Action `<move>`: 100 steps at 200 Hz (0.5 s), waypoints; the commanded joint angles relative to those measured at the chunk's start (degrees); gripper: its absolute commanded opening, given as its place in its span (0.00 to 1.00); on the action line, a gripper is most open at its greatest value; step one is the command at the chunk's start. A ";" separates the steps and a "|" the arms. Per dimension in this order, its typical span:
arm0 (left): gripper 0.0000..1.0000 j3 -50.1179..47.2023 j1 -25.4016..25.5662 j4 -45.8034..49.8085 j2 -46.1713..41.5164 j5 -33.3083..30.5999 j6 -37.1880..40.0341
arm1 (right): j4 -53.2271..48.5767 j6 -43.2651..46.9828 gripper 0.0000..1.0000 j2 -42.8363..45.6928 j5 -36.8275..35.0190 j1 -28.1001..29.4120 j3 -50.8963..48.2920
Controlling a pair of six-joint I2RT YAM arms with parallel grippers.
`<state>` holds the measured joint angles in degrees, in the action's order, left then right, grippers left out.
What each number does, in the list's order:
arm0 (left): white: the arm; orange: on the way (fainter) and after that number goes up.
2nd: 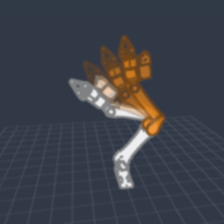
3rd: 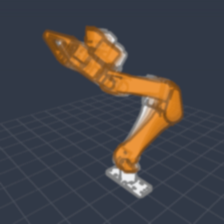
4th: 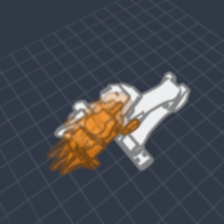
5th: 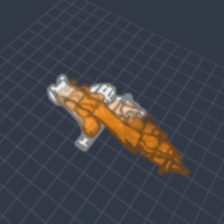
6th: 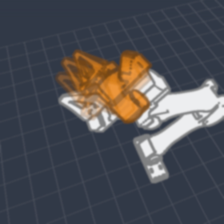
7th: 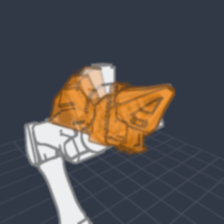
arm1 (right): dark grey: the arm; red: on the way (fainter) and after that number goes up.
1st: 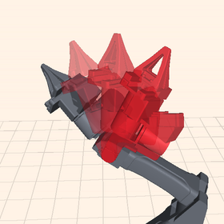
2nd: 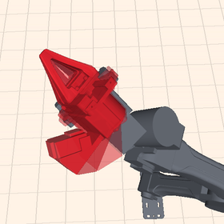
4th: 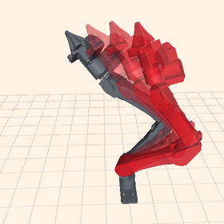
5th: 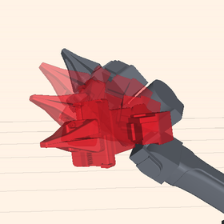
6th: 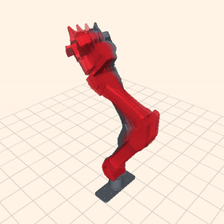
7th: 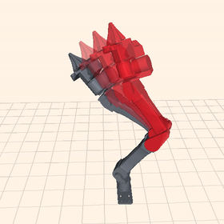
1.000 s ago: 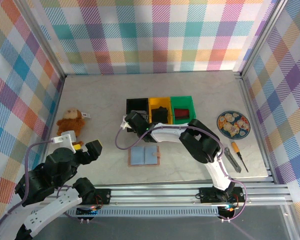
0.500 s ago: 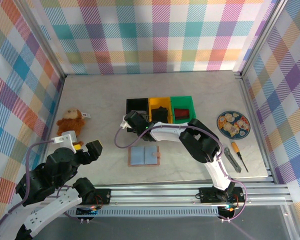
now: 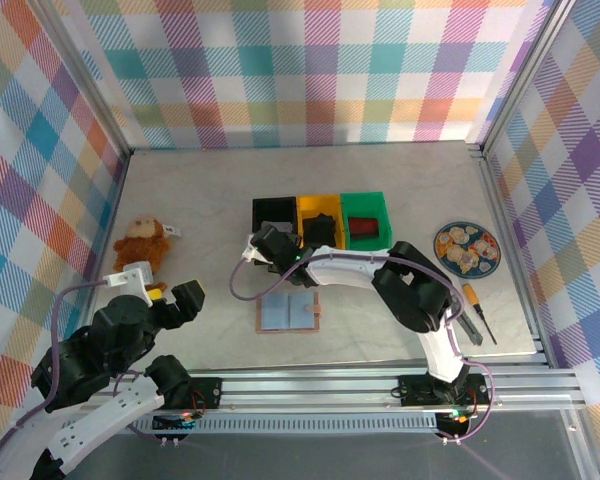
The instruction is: Take the credit cards out of the card holder
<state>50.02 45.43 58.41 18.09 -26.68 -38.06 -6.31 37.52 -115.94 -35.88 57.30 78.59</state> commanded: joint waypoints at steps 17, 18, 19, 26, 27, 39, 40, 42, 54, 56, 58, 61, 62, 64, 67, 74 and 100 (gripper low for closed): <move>1.00 -0.52 -0.29 -0.05 0.08 -1.77 0.47 | -3.70 -7.87 0.41 9.48 3.55 1.37 -1.23; 1.00 -0.53 -0.31 -0.10 0.18 -1.79 0.46 | -3.84 -8.15 0.42 9.89 3.85 1.39 -1.24; 1.00 -0.58 -0.33 -0.12 0.23 -1.84 0.45 | -4.00 -8.42 0.43 10.22 4.09 1.45 -1.24; 1.00 -0.62 -0.33 -0.44 0.81 -2.06 0.58 | -5.21 -10.22 0.48 12.56 4.83 1.63 -0.75; 1.00 -0.62 -0.34 -0.47 0.90 -2.06 0.64 | -5.43 -10.64 0.49 12.88 4.84 1.65 -0.65; 1.00 -0.63 -0.27 -1.23 2.42 -2.34 1.46 | -8.25 -15.50 0.60 16.57 4.14 1.71 0.68; 1.00 -0.63 -0.26 -1.26 2.58 -2.42 1.48 | -8.44 -15.92 0.61 16.95 4.10 1.65 0.69; 1.00 -0.54 -0.26 -1.28 2.92 -2.70 1.61 | -8.65 -16.49 0.63 17.76 4.20 1.60 0.65; 1.00 -0.04 -0.32 -1.77 4.97 -4.81 2.60 | -8.84 -19.09 0.85 22.91 4.88 1.57 -0.84; 1.00 -0.06 -0.34 -2.15 5.23 -5.28 2.92 | -8.91 -19.57 0.88 23.80 4.84 1.45 -1.10; 1.00 -0.11 -0.34 -2.58 5.45 -5.70 3.37 | -9.03 -20.11 0.96 24.64 4.85 1.42 -1.32; 1.00 -0.23 -0.26 -3.20 5.81 -6.48 3.94 | -9.21 -20.84 1.00 25.90 4.76 1.29 -1.64; 1.00 -0.25 -0.26 -3.34 5.95 -6.82 4.04 | -9.21 -21.09 0.99 26.31 4.72 1.27 -1.75; 1.00 -0.33 -0.30 -3.58 6.16 -7.52 4.18 | -9.40 -21.61 0.99 27.22 4.69 1.16 -1.96; 1.00 -0.41 -0.33 -3.95 6.48 -8.50 4.22 | -9.76 -22.32 0.99 28.43 4.76 0.96 -2.32; 1.00 -0.55 -0.34 -5.26 7.14 -10.74 4.73 | -10.75 -24.39 0.99 31.37 4.41 0.28 -3.17; 1.00 -3.43 -0.42 -13.06 10.69 -18.21 9.89 | -13.61 -32.94 0.99 43.64 3.87 -4.78 -9.69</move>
<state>49.39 45.43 53.80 26.06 -35.07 -34.33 -14.90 16.12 -80.42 -31.46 57.04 75.07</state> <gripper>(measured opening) 0.997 0.988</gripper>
